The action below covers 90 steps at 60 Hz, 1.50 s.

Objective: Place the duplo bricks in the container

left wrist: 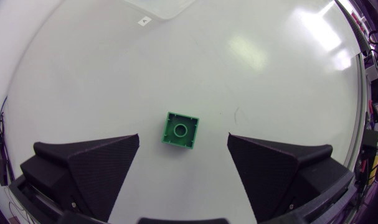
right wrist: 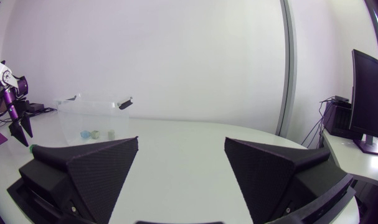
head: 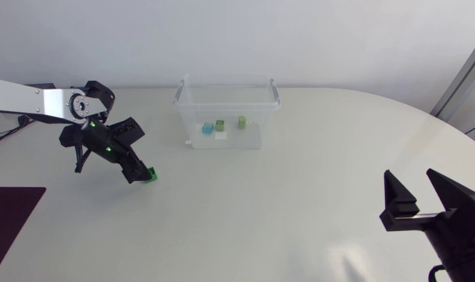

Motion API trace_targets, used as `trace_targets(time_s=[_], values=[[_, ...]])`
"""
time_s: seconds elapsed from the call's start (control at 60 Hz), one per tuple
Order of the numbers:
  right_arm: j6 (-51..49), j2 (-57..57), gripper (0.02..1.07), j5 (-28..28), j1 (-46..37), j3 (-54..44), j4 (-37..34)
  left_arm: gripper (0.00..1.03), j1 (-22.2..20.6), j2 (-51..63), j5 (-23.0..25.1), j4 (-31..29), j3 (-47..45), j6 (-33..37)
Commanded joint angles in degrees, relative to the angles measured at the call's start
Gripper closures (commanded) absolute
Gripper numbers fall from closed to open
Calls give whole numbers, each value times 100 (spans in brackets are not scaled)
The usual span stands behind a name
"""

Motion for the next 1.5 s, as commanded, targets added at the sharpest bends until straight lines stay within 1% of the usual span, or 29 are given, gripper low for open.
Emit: trace_targets(time_s=[0.0,0.317,0.417,0.467,0.5,0.533,0.55,0.567,0.617,0.633,0.783,0.85,0.883,0.917,0.967,1.0,1.117,1.133,1.2,1.267,1.333,1.417,1.483], values=[[97,-30,7,-39,-32,-117,-52,4,47,246,76,102,-75,312],[97,-30,7,-39,-23,-117,-52,5,56,641,76,374,109,488],[97,-30,7,-39,-32,-117,-52,7,73,773,68,427,206,514],[97,-30,7,-39,-32,-117,-52,13,73,808,68,462,215,540],[97,-30,7,-39,-23,-117,-52,18,73,817,68,497,215,549],[97,-30,7,-39,-23,-117,-52,29,73,835,68,506,224,558],[97,-30,7,-39,-23,-117,-52,38,73,843,68,506,232,558],[97,-30,7,-39,-23,-117,-52,45,73,852,68,506,232,558],[97,-30,7,-39,-23,-117,-52,84,73,887,59,506,276,549],[97,-30,7,-39,-23,-117,-52,90,73,896,50,515,276,532],[97,-30,7,-39,-23,-117,-52,90,161,923,41,453,294,523],[97,-30,7,-39,-23,-117,-52,91,223,826,85,111,443,497],[97,-30,7,-39,-23,-117,-52,91,249,756,191,-118,531,497],[97,-30,7,-39,-32,-117,-52,92,293,641,419,-347,584,523],[97,-30,7,-39,-23,-117,-52,92,293,466,507,-443,637,479],[97,-30,7,-39,-23,-117,-52,92,276,325,586,-452,645,400],[97,-30,7,-39,-23,-117,-52,93,170,-343,1166,-487,804,-110],[97,-30,7,-39,-23,-117,-52,93,135,-519,1333,-470,839,-259],[97,-30,7,-39,-23,-117,-52,93,-6,-853,1571,-426,1023,-681],[97,-30,7,-39,-23,-117,-52,93,-138,-1046,1667,-223,1190,-1173],[97,-30,7,-39,-32,-117,-52,93,-296,-1266,1667,146,1305,-1718],[97,-30,7,-39,-32,-117,-52,93,-428,-1468,1667,805,1428,-2536],[97,-30,7,-39,-23,-117,-52,92,-463,-1600,1659,1464,1480,-3221]])
